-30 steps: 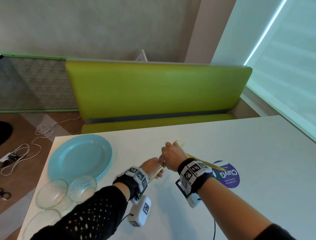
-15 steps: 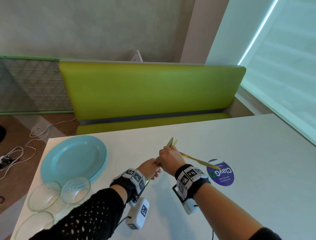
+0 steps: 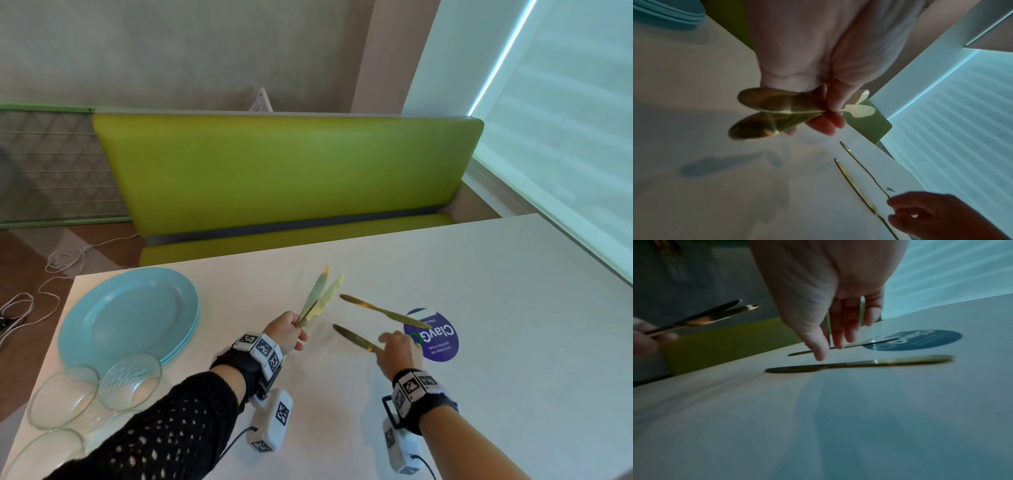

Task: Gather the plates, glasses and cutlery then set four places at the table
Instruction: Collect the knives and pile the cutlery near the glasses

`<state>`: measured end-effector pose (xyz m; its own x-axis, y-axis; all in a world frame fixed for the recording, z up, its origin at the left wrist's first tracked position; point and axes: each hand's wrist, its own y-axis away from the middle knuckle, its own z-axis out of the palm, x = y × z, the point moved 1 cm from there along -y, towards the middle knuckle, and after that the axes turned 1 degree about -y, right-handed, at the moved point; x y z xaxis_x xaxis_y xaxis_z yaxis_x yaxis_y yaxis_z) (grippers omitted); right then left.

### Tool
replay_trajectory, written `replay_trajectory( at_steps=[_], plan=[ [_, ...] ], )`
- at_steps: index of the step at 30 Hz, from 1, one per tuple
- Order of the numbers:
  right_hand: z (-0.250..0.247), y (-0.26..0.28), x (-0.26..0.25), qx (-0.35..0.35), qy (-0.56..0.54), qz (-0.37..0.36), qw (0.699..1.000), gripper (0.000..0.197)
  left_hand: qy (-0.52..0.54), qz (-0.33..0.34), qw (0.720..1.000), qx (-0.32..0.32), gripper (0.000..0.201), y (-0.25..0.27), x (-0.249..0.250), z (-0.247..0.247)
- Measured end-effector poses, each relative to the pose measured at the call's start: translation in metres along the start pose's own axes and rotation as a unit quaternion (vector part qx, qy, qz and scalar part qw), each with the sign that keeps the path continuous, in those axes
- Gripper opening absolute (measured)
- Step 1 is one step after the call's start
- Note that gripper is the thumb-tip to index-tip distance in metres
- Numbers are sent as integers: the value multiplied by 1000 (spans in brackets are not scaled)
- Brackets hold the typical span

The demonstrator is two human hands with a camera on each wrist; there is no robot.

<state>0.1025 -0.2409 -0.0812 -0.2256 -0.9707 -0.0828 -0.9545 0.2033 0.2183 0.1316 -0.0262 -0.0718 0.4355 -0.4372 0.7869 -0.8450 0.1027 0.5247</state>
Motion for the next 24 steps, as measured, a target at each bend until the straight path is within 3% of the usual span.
replay_trajectory(
  at_steps=[4, 16, 18, 21, 23, 24],
  plan=[
    [8, -3, 22, -31, 54, 64, 996, 29, 35, -15, 999, 12, 21, -2, 0, 6],
    [0, 0, 21, -51, 104, 6, 993, 30, 73, -14, 996, 43, 17, -6, 11, 13],
    [-1, 2, 18, -60, 68, 23, 996, 30, 80, -22, 996, 43, 18, -5, 13, 14],
    [-5, 1, 5, -72, -70, 54, 993, 27, 92, -28, 994, 48, 19, -5, 14, 17],
    [-7, -2, -8, -77, -215, 55, 972, 21, 109, -31, 992, 53, 19, -5, 17, 18],
    [-8, -3, -16, -86, -302, 57, 948, 19, 112, -31, 992, 53, 19, -5, 18, 19]
  ],
)
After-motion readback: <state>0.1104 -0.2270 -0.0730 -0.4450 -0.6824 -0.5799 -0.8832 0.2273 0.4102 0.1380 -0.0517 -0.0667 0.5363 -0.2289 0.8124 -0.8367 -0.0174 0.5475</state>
